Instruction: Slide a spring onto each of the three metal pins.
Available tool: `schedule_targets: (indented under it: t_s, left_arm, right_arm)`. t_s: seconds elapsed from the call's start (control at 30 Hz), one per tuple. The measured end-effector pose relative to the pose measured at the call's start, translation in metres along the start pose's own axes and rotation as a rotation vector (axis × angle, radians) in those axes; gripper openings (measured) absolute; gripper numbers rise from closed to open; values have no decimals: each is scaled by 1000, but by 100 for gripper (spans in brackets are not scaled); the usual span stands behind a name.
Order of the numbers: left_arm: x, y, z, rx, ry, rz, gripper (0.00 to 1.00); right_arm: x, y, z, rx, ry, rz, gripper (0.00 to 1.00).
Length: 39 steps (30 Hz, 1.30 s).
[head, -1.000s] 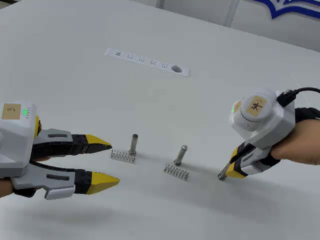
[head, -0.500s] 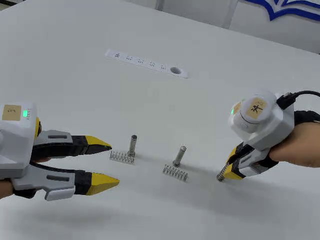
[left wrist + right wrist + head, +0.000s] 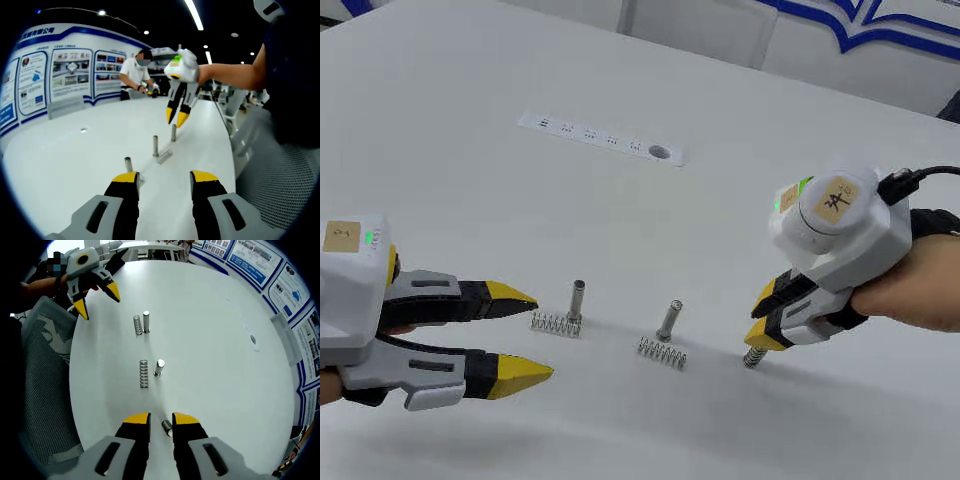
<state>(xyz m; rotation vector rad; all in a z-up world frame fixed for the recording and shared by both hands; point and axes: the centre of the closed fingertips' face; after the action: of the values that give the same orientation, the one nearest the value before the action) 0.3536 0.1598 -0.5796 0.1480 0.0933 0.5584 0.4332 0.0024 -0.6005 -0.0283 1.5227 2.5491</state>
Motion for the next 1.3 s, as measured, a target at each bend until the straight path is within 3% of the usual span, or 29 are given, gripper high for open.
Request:
schedule_targets:
  t_s: [0.37, 0.73, 1.3]
  left_arm:
    - [-1, 0, 1, 3, -4, -5, 41]
    - [-1, 0, -1, 11, -1, -1, 41]
    - [-3, 2, -4, 22, 5, 8, 39]
  right_arm:
    - [18, -29, 12, -13, 16, 55, 18]
    - [24, -49, 18, -38, 18, 81, 17]
    - [28, -74, 11, -19, 29, 106, 14]
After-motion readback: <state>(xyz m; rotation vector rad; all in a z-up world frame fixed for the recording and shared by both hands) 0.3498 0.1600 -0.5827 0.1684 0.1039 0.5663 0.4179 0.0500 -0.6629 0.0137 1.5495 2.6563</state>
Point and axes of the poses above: the centre of the closed fingertips' face, and the gripper's own axes: y roughly backward along the fingers, x roughly to its left, z roughly out of its top, and after that the axes turned 9 degrees about -x, right-handed
